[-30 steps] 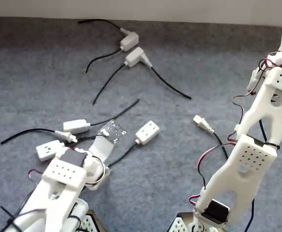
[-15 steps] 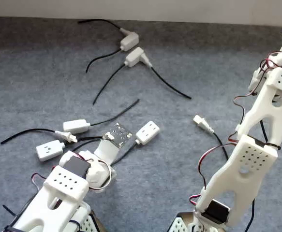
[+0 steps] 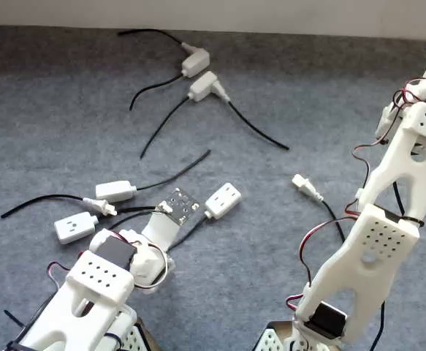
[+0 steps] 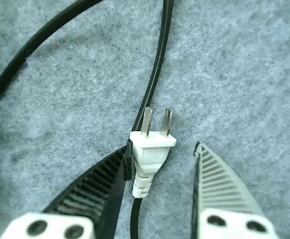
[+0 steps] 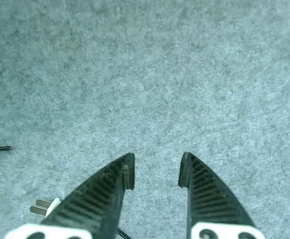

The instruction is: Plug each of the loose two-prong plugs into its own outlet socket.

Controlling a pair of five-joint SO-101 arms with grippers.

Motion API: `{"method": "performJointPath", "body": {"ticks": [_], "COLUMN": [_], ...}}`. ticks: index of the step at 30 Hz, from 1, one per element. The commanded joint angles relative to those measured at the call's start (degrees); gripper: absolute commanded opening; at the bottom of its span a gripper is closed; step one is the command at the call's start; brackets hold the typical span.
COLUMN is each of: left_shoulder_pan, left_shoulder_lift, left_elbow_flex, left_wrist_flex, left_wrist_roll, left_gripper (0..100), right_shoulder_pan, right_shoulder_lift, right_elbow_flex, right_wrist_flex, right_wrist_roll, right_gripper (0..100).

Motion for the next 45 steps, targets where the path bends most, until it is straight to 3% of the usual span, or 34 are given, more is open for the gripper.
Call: {"method": "performJointPath", "body": {"ticks": [1,5,13,23,28,32,38,45], "left_shoulder_pan": [1.3,2.2,10.9,11.1,10.9,8.7,1.5,1.9], "left_shoulder_lift": [-0.7,-0.7,-0.7,-0.7,-0.8,-0.7,-0.7,-0.7], "left_elbow_flex": [-2.0,-2.4,-2.4,-2.2,-2.6,-2.5,-1.5,-0.7], "left_wrist_flex": [1.3,2.7,2.9,2.6,2.4,-1.0,-2.8,-3.3], "left_wrist_roll": [-2.1,-2.3,-2.0,-2.0,-2.5,-6.5,-6.8,-6.9], "left_gripper": [14,15,14,14,4,7,24,24], "right_shoulder_pan": [0.5,0.2,0.2,-0.4,-0.9,-0.9,-0.6,-0.9], "right_shoulder_lift": [-3.6,-3.6,-3.6,-3.6,-3.6,-3.6,-3.6,-3.6], "right_elbow_flex": [-0.2,-0.2,-0.2,-0.2,-0.2,-0.2,-0.2,-0.2], "right_wrist_flex": [2.2,2.2,2.2,2.2,2.2,2.2,2.3,2.3], "right_wrist_roll": [0.8,0.8,0.8,0.8,0.7,0.7,0.7,0.7], "right_gripper": [16.3,16.3,16.3,16.3,16.3,16.3,16.3,16.3]}}
